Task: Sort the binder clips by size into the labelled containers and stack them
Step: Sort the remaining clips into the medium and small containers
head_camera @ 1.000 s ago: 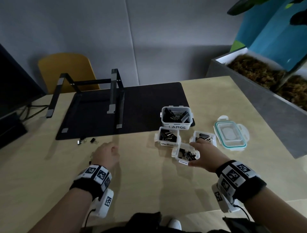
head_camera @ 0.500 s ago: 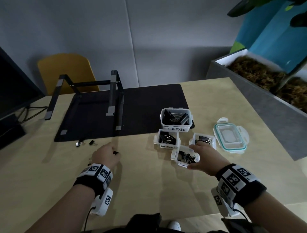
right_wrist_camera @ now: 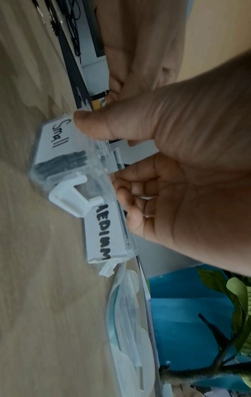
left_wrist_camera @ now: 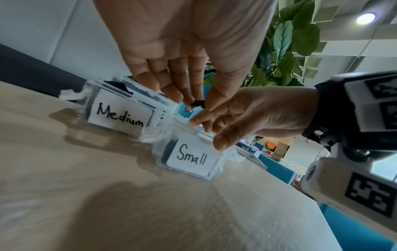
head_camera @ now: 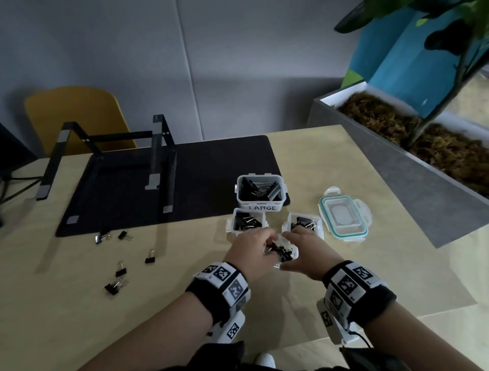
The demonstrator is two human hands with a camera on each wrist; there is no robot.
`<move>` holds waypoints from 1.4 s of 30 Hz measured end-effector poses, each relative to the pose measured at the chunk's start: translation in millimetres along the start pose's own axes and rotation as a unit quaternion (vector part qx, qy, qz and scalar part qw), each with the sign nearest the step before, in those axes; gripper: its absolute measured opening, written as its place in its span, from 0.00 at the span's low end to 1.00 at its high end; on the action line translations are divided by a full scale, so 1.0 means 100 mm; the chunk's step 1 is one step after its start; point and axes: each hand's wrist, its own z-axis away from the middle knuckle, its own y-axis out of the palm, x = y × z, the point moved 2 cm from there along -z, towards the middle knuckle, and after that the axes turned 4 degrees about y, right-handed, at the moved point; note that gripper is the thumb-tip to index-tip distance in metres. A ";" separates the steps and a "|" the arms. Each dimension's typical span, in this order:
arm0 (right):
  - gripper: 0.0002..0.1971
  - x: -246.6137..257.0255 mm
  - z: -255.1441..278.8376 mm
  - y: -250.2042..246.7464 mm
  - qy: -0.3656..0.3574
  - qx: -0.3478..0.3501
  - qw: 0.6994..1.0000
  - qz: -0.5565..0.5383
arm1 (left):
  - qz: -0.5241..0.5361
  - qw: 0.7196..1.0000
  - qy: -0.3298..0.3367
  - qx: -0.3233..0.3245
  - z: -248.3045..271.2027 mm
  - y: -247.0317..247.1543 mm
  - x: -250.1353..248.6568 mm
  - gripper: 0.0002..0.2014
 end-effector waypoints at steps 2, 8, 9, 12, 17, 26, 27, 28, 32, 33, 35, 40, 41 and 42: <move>0.37 0.00 0.00 0.00 -0.001 0.001 1.000 0.002 | 0.002 1.000 -0.004 -0.004 -0.02 0.01 0.02 0.14; 0.38 -0.04 -0.02 0.02 -0.005 0.001 1.000 0.008 | -0.013 0.994 -0.095 -0.053 0.19 -0.22 0.48 0.12; 0.39 -0.04 -0.02 0.02 -0.007 0.000 1.000 0.011 | -0.020 0.990 -0.126 -0.061 0.25 -0.29 0.61 0.13; 0.39 -0.06 -0.04 0.03 -0.015 -0.005 1.000 0.019 | -0.051 0.972 -0.213 -0.083 0.47 -0.52 1.00 0.15; 0.39 -0.08 -0.05 0.05 -0.021 -0.007 0.999 0.028 | -0.156 0.917 -0.360 -0.073 0.73 -0.86 1.48 0.22; 0.40 -0.08 -0.06 0.06 -0.017 -0.010 1.000 0.019 | -0.155 0.905 -0.390 -0.071 0.73 -0.89 1.56 0.08; 0.40 -0.08 -0.06 0.06 -0.016 -0.009 1.000 0.019 | -0.140 0.911 -0.382 -0.072 0.70 -0.88 1.50 0.08; 0.40 -0.08 -0.06 0.06 -0.016 -0.009 1.000 0.019 | -0.121 0.918 -0.371 -0.074 0.67 -0.85 1.42 0.06; 0.40 -0.09 -0.05 0.07 -0.012 -0.008 1.000 0.013 | -0.035 0.956 -0.284 -0.063 0.51 -0.58 1.02 0.05; 0.40 -0.09 -0.05 0.07 -0.010 -0.008 1.000 0.009 | -0.019 0.965 -0.256 -0.057 0.47 -0.49 0.89 0.06; 0.40 -0.09 -0.04 0.07 -0.009 -0.008 1.000 0.004 | 0.006 0.981 -0.191 -0.045 0.38 -0.31 0.63 0.07; 0.40 -0.08 -0.04 0.08 -0.005 -0.009 1.000 0.008 | 0.031 0.998 -0.054 -0.028 0.11 -0.02 0.12 0.08; 0.40 -0.08 -0.04 0.08 -0.004 -0.009 1.000 0.010 | 0.036 0.998 -0.039 -0.030 0.07 0.00 0.07 0.09; 0.39 -0.07 -0.03 0.08 -0.005 -0.009 1.000 0.011 | 0.037 0.999 -0.027 -0.030 0.04 0.02 0.04 0.09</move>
